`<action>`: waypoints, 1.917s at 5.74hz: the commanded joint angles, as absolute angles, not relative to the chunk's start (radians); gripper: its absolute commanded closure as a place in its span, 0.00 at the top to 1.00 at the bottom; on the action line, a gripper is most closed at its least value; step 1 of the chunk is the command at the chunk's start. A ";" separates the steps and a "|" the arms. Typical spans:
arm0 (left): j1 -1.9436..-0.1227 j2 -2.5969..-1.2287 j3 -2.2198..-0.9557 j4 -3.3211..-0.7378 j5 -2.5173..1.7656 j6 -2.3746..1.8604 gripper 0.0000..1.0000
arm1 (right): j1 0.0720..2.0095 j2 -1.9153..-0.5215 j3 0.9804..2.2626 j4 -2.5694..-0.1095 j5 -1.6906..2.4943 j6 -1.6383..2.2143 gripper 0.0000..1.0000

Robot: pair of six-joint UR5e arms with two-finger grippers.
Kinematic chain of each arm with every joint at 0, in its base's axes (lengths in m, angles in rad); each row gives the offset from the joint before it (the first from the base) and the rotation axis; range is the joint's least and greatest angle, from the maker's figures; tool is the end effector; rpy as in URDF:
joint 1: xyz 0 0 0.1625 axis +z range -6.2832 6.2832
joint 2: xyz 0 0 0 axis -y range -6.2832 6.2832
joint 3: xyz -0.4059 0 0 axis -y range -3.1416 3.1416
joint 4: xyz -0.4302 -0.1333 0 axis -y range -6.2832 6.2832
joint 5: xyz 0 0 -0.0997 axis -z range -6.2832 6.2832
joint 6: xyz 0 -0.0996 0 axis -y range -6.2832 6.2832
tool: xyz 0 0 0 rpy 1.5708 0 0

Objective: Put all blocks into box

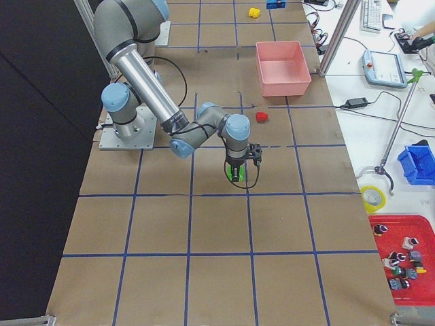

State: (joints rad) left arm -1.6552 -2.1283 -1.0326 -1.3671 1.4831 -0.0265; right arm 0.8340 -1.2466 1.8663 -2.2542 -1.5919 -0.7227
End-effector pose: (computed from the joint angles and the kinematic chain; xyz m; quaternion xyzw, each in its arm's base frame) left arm -0.2057 -0.7464 0.4194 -0.0328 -0.9943 0.0894 0.0487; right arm -0.2961 -0.5217 0.2044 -0.0074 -0.9994 0.0167 0.0291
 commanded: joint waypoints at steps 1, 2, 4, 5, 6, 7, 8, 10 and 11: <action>-1.741 -2.233 -0.945 -1.367 1.476 -0.179 0.24 | 0.848 -1.288 1.678 -2.028 -1.594 -0.719 0.07; -1.756 -2.279 -0.943 -1.346 1.480 -0.201 0.24 | 0.871 -1.286 1.587 -1.941 -1.591 -0.677 0.05; -1.764 -2.392 -0.948 -1.235 1.491 -0.232 0.24 | 0.989 -1.278 1.443 -1.791 -1.588 -0.545 0.04; -1.764 -2.399 -0.962 -1.233 1.493 -0.232 0.24 | 1.055 -1.269 1.430 -1.787 -1.583 -0.473 0.04; -1.766 -2.404 -0.974 -1.230 1.512 -0.233 0.31 | 1.116 -1.266 1.421 -1.789 -1.586 -0.418 0.04; -1.769 -2.399 -0.982 -1.229 1.516 -0.251 0.79 | 1.144 -1.264 1.422 -1.787 -1.580 -0.355 0.04; -1.769 -2.392 -0.976 -1.220 1.513 -0.312 0.98 | 1.163 -1.264 1.417 -1.787 -1.578 -0.329 0.04; -1.764 -2.311 -0.969 -1.236 1.502 -0.308 0.99 | 1.285 -1.240 1.358 -1.784 -1.577 -0.183 0.04; -1.743 -2.234 -0.973 -1.315 1.506 -0.299 0.99 | 1.381 -1.209 1.312 -1.786 -1.574 -0.055 0.04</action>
